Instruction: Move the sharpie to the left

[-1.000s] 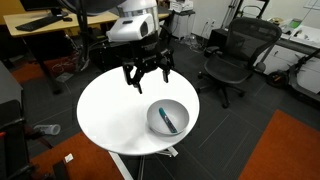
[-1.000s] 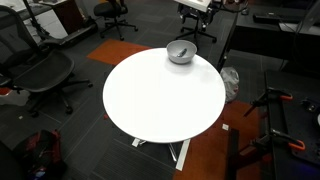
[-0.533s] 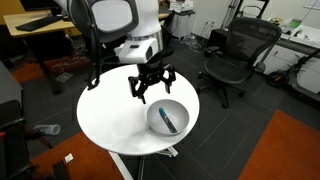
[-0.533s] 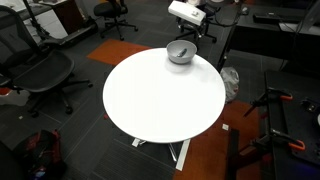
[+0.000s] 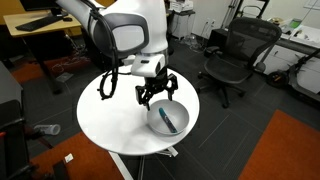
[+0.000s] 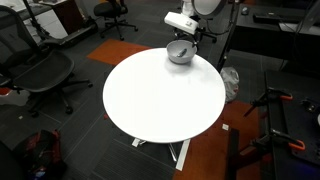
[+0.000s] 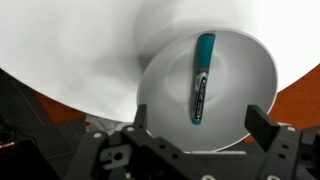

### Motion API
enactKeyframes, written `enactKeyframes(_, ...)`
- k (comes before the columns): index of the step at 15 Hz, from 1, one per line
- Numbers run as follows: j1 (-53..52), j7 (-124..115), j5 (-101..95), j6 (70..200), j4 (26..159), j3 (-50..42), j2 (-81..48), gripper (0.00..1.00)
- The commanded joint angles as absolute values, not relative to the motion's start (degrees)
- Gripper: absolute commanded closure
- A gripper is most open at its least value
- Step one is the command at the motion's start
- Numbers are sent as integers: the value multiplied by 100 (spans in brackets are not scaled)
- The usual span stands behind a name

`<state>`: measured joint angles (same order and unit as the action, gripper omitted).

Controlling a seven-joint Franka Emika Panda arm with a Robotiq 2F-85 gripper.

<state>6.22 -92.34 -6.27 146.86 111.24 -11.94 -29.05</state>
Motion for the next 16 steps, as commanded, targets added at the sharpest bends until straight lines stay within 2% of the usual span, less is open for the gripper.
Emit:
enactKeyframes(1, 597, -8958, -353, 14700, 10756, -1261, -3268, 0)
enactKeyframes(16, 738, -8399, 86, 14576, 9754, -1345, -4365, 0)
